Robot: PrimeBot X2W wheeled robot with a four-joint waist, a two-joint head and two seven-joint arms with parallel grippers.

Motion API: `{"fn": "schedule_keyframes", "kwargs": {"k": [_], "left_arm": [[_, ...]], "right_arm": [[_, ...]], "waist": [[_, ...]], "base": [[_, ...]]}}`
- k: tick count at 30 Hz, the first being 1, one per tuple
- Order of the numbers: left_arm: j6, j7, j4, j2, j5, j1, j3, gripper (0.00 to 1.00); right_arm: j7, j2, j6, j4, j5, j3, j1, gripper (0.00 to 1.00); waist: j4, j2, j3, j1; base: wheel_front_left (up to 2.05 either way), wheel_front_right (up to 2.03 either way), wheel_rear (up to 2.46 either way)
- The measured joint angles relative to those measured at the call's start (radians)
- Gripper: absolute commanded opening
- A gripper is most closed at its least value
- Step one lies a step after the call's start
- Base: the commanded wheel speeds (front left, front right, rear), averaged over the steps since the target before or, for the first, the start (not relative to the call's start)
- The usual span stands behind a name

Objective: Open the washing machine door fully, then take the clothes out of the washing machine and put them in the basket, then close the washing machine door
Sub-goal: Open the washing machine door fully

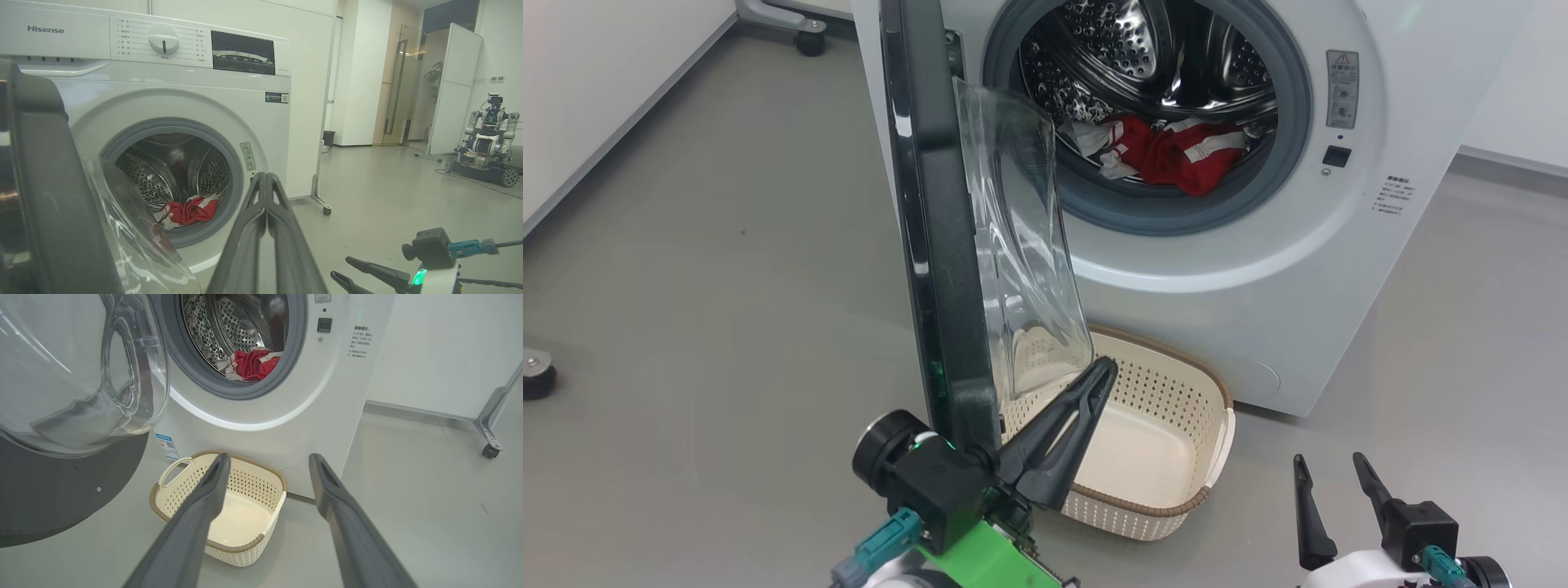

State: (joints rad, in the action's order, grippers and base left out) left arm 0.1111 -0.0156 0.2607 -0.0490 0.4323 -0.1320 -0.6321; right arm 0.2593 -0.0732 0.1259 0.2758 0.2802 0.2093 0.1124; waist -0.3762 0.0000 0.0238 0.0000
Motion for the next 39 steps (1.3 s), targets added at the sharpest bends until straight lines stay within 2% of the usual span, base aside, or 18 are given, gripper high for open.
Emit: {"fn": "schedule_keyframes", "kwargs": {"k": [6, 12, 20, 39], "left_arm": [[-0.002, 0.063, -0.023, -0.011, 0.003, 0.044, -0.009, 0.0], [-0.04, 0.103, -0.049, -0.055, -0.04, 0.074, 0.029, 0.0], [-0.081, 0.129, -0.058, -0.063, -0.049, 0.092, 0.057, 0.0], [-0.125, 0.147, -0.083, -0.069, -0.056, 0.108, 0.084, 0.0]], "right_arm": [[0.0, 0.0, 0.0, 0.006, -0.009, 0.007, 0.0, 1.0], [0.0, 0.0, 0.0, 0.007, -0.011, 0.009, 0.0, 1.0], [0.0, 0.0, 0.0, 0.011, -0.011, 0.009, 0.0, 1.0], [0.0, -0.001, 0.0, 0.014, -0.011, 0.01, -0.001, 1.0]], "waist": [[-0.001, 0.0, -0.003, 0.0], [0.004, 0.0, -0.005, 0.0], [0.01, 0.0, -0.007, 0.0], [0.012, 0.0, -0.014, 0.0]], "base": [[0.0, 0.0, 0.0], [0.0, 0.0, 0.0], [0.0, 0.0, 0.0], [0.0, 0.0, 0.0]]}}
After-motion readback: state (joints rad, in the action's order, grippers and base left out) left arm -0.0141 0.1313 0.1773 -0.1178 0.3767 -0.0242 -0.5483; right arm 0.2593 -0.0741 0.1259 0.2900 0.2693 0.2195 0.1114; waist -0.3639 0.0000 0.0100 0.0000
